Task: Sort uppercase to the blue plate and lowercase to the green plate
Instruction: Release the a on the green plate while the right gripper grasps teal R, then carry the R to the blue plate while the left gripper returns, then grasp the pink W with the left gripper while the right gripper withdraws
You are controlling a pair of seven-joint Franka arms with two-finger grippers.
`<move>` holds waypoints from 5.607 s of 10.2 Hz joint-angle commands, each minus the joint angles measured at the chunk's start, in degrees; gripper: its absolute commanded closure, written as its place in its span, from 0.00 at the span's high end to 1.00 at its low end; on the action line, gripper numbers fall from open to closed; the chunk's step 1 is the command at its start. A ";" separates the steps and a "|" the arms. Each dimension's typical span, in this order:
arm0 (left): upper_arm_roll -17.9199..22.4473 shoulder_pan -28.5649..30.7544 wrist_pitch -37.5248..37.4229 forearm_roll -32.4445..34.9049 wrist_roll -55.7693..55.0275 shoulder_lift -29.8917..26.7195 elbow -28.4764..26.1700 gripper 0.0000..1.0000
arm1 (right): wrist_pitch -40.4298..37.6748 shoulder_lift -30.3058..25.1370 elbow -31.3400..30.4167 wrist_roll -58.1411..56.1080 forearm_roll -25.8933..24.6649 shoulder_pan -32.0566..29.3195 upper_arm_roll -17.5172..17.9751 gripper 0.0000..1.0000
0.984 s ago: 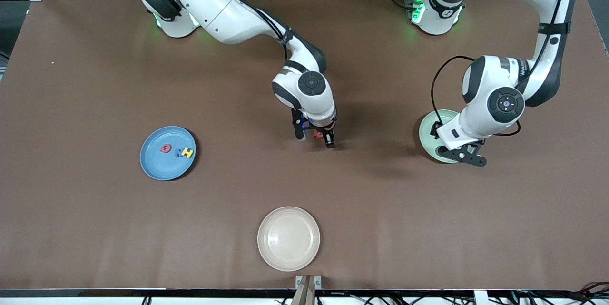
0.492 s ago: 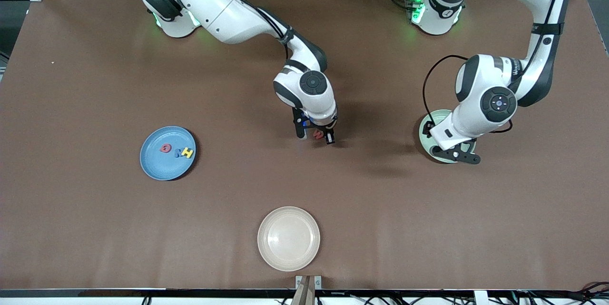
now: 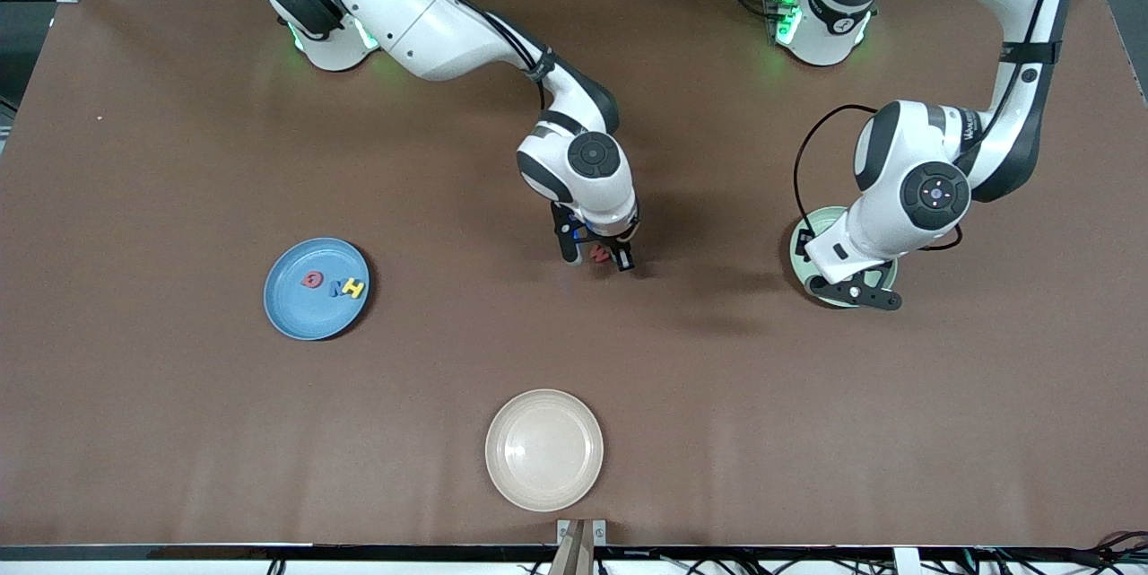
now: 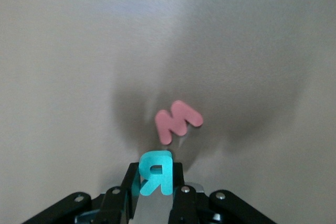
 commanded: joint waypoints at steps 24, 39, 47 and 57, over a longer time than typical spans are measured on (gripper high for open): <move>7.26 -30.18 7.86 -18.08 -60.72 24.88 26.28 0.62 | -14.68 -45.99 -43.39 -103.05 11.44 -47.55 -1.10 1.00; 7.61 -35.63 8.74 -18.69 -64.34 30.96 24.28 0.65 | -36.31 -58.23 -22.03 -119.38 12.41 -40.70 -7.67 1.00; 6.99 -35.46 8.74 -18.78 -64.43 30.61 24.98 0.38 | -43.51 -57.98 -18.44 -129.77 11.18 -40.17 -15.42 1.00; 6.82 -29.94 -1.88 -14.84 -41.53 23.68 23.49 0.00 | -42.30 -55.52 -18.86 -129.77 11.00 -38.76 -14.98 1.00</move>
